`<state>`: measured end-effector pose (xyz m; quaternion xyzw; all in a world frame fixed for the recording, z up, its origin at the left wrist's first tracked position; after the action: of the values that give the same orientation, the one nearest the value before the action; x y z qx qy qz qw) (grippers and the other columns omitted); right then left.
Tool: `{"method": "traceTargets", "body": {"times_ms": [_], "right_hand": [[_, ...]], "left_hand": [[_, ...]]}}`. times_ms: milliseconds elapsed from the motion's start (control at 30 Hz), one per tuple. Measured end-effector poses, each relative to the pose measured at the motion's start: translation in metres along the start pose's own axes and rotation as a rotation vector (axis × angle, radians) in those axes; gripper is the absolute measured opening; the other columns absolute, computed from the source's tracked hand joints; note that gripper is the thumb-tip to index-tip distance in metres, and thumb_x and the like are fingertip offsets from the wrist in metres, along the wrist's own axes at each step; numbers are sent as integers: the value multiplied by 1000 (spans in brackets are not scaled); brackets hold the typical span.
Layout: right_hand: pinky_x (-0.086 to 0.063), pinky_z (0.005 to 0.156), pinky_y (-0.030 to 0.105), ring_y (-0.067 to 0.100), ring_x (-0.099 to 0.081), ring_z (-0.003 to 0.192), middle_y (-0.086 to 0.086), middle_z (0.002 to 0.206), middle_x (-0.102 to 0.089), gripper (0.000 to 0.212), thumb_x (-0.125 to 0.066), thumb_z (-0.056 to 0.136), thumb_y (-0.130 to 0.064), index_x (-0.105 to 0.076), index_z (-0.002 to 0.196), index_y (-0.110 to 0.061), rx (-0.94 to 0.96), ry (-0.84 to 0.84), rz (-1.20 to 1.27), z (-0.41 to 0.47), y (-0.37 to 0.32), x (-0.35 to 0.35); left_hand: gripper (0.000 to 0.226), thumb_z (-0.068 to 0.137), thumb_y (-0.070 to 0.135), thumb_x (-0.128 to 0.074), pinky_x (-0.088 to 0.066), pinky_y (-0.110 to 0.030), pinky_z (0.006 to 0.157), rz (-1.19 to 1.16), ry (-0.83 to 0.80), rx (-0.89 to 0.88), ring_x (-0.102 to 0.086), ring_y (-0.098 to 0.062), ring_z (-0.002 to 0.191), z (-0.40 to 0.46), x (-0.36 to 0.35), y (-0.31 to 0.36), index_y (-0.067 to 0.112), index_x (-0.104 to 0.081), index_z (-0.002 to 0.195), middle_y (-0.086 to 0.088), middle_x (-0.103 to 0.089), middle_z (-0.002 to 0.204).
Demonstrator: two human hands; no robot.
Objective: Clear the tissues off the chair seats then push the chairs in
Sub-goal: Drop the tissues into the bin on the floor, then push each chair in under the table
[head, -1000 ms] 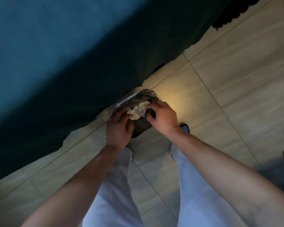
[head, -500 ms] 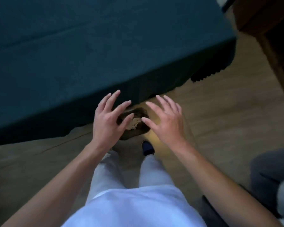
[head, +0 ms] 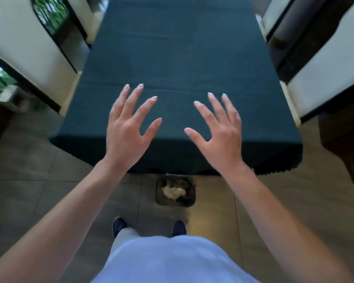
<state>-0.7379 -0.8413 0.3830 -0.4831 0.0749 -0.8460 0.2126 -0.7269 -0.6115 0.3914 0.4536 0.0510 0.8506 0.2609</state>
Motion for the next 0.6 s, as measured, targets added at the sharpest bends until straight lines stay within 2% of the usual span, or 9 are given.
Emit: {"method": "traceTargets", "body": {"times_ms": [100, 267, 433, 600], "right_hand": [[-25, 123, 55, 30, -25, 156, 2, 164, -40, 62, -57, 97, -63, -53, 150, -31, 117, -5, 51, 28, -49, -4], [-23, 124, 55, 29, -23, 157, 3, 165, -36, 60, -55, 99, -60, -50, 152, -30, 243, 56, 88, 69, -125, -7], [-24, 124, 56, 31, -24, 156, 5, 164, -37, 59, -59, 99, -56, -51, 151, -28, 278, 110, 105, 94, -202, -27], [-20, 125, 53, 31, -22, 157, 4, 166, -35, 59, -54, 100, -57, -50, 152, -28, 256, 113, 125, 100, -285, -56]], "left_hand": [[47, 105, 40, -57, -33, -55, 120, 87, 96, 31, -28, -32, 154, 9, 49, -33, 20, -55, 147, -8, -40, 162], [49, 103, 39, -59, -31, -51, 122, 197, 196, 95, -31, -34, 152, 12, 127, -97, 20, -52, 148, -12, -36, 162], [44, 103, 39, -59, -35, -54, 119, 281, 266, 125, -31, -34, 152, -9, 207, -160, 20, -56, 144, -11, -36, 162], [46, 106, 45, -50, -32, -56, 119, 432, 270, 196, -30, -36, 152, -39, 269, -228, 20, -55, 145, -12, -32, 165]]}}
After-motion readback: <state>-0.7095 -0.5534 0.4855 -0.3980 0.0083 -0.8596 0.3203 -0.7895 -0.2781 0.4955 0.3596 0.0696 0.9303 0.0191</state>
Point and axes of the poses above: each hand's wrist, its own z-axis towards the middle knuckle, its own x-axis out of the back of the hand, y = z × x, the point moved 4 cm from there along z, towards the middle knuckle
